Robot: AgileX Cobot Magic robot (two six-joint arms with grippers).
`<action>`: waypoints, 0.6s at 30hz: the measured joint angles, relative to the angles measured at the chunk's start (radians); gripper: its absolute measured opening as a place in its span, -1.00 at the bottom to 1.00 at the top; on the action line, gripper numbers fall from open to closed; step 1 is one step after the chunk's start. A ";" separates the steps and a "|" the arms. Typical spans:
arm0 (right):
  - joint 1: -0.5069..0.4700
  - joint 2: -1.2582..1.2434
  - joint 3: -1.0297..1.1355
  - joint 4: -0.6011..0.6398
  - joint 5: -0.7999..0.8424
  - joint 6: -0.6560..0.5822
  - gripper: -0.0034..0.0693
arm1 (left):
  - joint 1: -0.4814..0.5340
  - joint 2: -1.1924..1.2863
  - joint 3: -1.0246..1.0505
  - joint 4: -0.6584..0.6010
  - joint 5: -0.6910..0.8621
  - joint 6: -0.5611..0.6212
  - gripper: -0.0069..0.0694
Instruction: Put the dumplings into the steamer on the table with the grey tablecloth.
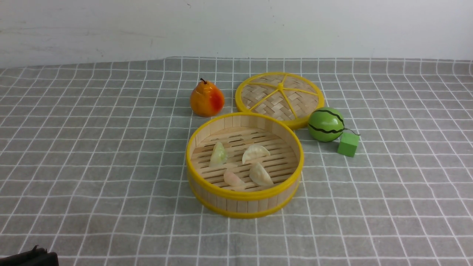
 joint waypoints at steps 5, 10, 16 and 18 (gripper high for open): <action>0.000 0.000 0.000 0.000 0.000 0.000 -0.94 | 0.000 0.000 0.000 0.000 0.000 0.000 -0.51; 0.000 0.000 0.000 0.000 0.000 0.000 -0.93 | 0.000 0.000 0.000 0.000 0.000 0.000 -0.50; 0.000 0.000 0.000 0.000 0.000 0.000 -0.92 | 0.000 0.000 0.000 0.025 -0.001 0.002 -0.49; 0.000 0.000 0.000 0.000 0.000 0.000 -0.91 | 0.000 0.000 0.009 0.037 -0.021 0.002 -0.48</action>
